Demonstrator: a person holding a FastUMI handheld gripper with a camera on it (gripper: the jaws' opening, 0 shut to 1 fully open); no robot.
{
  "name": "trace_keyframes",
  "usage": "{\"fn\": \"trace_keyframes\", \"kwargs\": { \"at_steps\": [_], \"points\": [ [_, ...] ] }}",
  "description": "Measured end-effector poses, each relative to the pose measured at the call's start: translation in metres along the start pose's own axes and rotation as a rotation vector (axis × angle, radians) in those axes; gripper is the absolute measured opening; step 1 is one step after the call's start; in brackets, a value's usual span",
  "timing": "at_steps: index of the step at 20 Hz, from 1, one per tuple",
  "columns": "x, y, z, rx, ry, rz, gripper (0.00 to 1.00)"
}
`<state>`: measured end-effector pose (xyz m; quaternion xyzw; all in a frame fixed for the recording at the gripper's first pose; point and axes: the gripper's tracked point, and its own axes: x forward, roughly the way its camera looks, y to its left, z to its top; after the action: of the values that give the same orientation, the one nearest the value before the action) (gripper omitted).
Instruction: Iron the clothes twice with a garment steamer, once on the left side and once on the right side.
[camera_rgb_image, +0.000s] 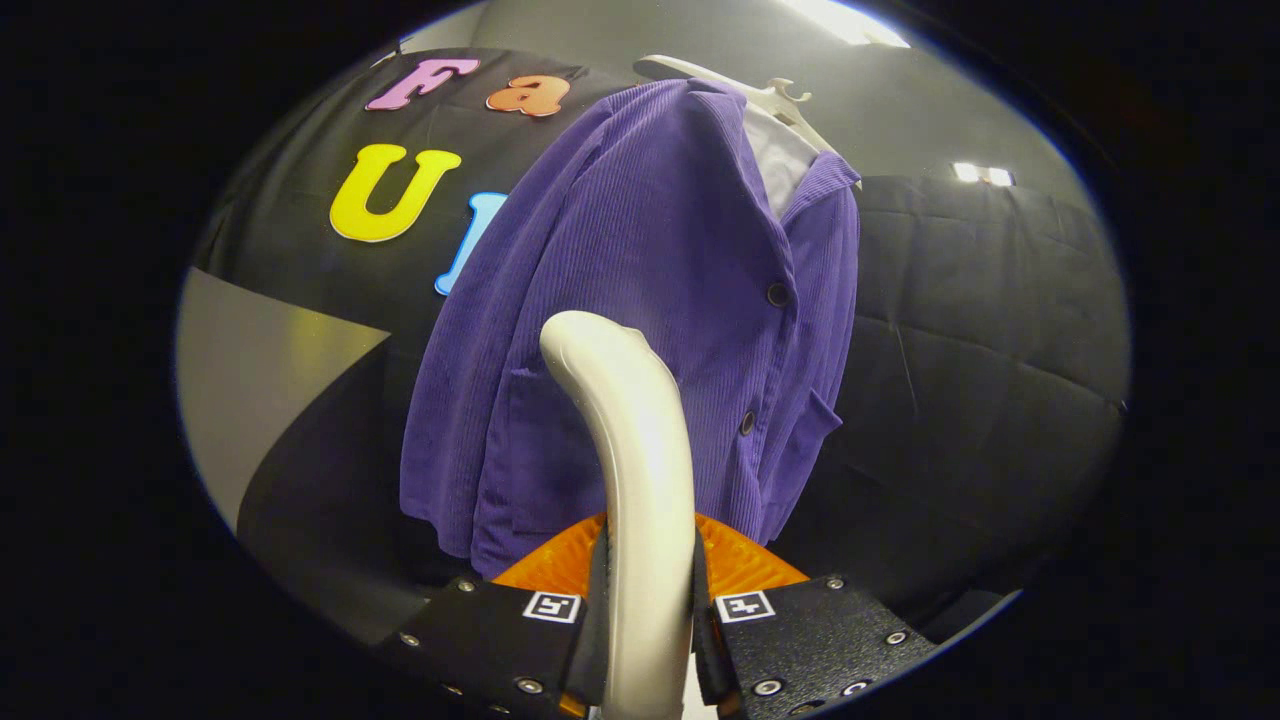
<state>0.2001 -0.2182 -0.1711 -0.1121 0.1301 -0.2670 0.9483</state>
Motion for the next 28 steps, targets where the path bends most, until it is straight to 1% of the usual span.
{"fn": "trace_keyframes", "kwargs": {
  "at_steps": [7,9,12,14,18,22,25,28],
  "points": [
    [-0.006,0.012,-0.031,-0.022,0.065,0.006,0.35],
    [-0.012,0.009,-0.035,-0.015,0.078,-0.010,0.35],
    [-0.026,-0.003,-0.033,-0.002,0.062,-0.030,0.35],
    [-0.034,-0.012,-0.028,0.003,0.054,-0.046,0.32],
    [-0.054,-0.036,-0.011,0.015,0.024,-0.070,0.32],
    [-0.068,-0.077,0.018,0.078,-0.010,-0.101,0.30],
    [-0.074,-0.111,0.048,0.120,-0.046,-0.117,0.30],
    [-0.070,-0.144,0.084,0.147,-0.096,-0.140,0.30]
  ]
}}
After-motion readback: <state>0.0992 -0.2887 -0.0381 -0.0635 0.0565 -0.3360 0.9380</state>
